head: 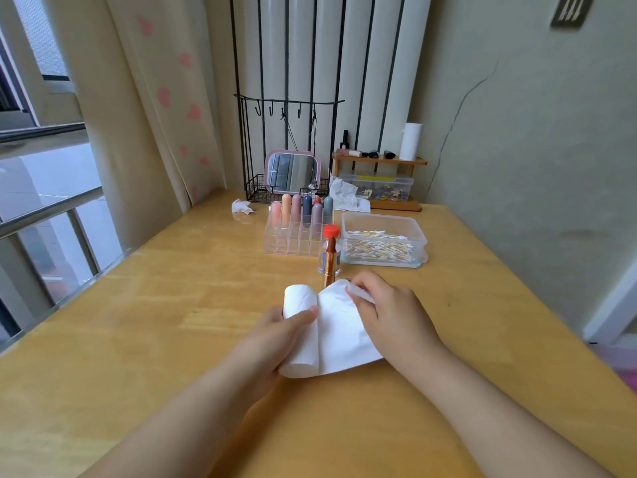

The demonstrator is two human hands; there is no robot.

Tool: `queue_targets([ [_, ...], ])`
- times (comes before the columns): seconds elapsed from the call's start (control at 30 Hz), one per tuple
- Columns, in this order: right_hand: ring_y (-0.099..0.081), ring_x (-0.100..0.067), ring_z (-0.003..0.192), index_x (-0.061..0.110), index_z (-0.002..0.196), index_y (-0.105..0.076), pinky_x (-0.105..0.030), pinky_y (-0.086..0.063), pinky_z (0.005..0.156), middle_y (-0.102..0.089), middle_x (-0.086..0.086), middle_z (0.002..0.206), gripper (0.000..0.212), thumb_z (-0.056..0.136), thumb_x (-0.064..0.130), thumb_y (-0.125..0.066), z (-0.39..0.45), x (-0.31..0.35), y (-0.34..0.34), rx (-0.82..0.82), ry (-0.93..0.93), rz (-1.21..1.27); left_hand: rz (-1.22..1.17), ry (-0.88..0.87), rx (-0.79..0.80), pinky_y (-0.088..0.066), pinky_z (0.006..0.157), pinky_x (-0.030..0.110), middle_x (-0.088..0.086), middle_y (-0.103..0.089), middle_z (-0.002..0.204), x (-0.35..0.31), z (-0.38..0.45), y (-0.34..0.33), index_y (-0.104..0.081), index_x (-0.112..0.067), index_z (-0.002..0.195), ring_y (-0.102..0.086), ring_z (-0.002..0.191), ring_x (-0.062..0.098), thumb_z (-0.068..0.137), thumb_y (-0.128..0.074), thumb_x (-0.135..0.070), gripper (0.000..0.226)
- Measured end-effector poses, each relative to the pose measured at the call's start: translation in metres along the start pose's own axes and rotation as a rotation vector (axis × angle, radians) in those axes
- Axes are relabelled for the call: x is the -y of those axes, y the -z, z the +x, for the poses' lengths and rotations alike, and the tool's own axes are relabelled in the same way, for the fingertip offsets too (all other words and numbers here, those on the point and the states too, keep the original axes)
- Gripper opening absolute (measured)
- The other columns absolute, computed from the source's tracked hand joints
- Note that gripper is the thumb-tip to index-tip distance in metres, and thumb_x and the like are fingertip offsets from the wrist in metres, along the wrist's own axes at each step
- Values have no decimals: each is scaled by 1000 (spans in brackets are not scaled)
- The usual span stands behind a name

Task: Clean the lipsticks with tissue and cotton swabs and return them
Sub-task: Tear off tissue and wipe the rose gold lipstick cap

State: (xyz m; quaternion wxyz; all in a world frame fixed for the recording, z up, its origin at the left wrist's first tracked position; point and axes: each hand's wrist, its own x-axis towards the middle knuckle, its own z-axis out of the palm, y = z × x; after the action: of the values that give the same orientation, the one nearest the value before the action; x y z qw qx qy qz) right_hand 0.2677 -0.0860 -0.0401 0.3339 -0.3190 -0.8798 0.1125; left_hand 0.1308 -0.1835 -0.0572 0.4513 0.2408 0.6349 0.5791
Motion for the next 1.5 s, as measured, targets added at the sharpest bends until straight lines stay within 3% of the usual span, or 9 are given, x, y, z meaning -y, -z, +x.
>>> queue_targets([
  [0.17,-28,-17,54,24,100,-54,-19,-18,46,-52,0,52,32,72,14,-42,-15,-4,3,-79,274,-44,164,-59,-79,-49,89,38,6,-63,106,0,10,-6,-53,-15,111,-61,99,23,90,-61,-34,29],
  [0.3,-21,-9,59,20,100,-55,-15,-17,45,-23,14,58,29,76,10,-41,-17,-2,9,-153,362,95,148,-36,-126,-51,85,43,12,-64,102,-6,23,4,-53,-15,105,-62,91,30,89,-62,-28,22],
  [0.43,-32,-9,53,7,85,-60,-18,-24,48,-38,-1,54,25,95,26,-47,-8,-13,16,-81,51,278,269,-120,-162,-50,80,39,12,-63,107,-9,31,21,-53,-16,111,-60,88,26,90,-62,-33,29],
  [0.57,-53,-16,71,7,87,-62,-27,-36,59,-64,-7,78,21,94,24,-52,9,-32,11,196,-327,307,782,-410,-183,-46,72,32,2,-60,110,-22,48,30,-44,-28,129,-58,89,23,87,-62,-28,45],
  [0.8,-68,-17,83,25,89,-68,-30,-51,73,-73,4,88,12,92,23,-56,19,-37,6,291,-469,467,1539,-577,-182,-35,94,37,-2,-46,135,-41,110,35,-30,-30,143,-44,123,24,87,-49,-18,60],
  [1.03,-66,-5,72,24,87,-68,-19,-46,60,-71,11,78,12,92,22,-58,24,-49,9,250,-470,485,1499,-659,-189,-34,99,34,4,-46,132,-41,158,31,-41,-18,139,-39,123,26,84,-45,2,59],
  [1.33,-50,-19,60,19,69,-56,-21,-33,50,-56,-1,61,23,92,19,-55,41,-52,8,-280,-371,230,1381,-653,-240,-2,115,42,-3,-38,146,-26,156,36,-30,-21,146,-25,139,18,89,-49,-14,61],
  [1.4,-47,-26,61,7,74,-56,-28,-33,53,-54,-8,60,21,92,18,-55,48,-51,4,-296,-347,186,1332,-669,-249,-9,114,41,1,-36,147,-27,150,38,-31,-18,146,-26,138,21,86,-54,-13,64],
  [1.5,-41,-15,53,13,66,-47,-14,-32,49,-46,1,54,28,92,16,-55,57,-48,-6,-292,-340,195,1271,-762,-324,-27,97,38,8,-45,135,-28,133,36,-42,-15,140,-39,122,31,79,-63,-11,65],
])
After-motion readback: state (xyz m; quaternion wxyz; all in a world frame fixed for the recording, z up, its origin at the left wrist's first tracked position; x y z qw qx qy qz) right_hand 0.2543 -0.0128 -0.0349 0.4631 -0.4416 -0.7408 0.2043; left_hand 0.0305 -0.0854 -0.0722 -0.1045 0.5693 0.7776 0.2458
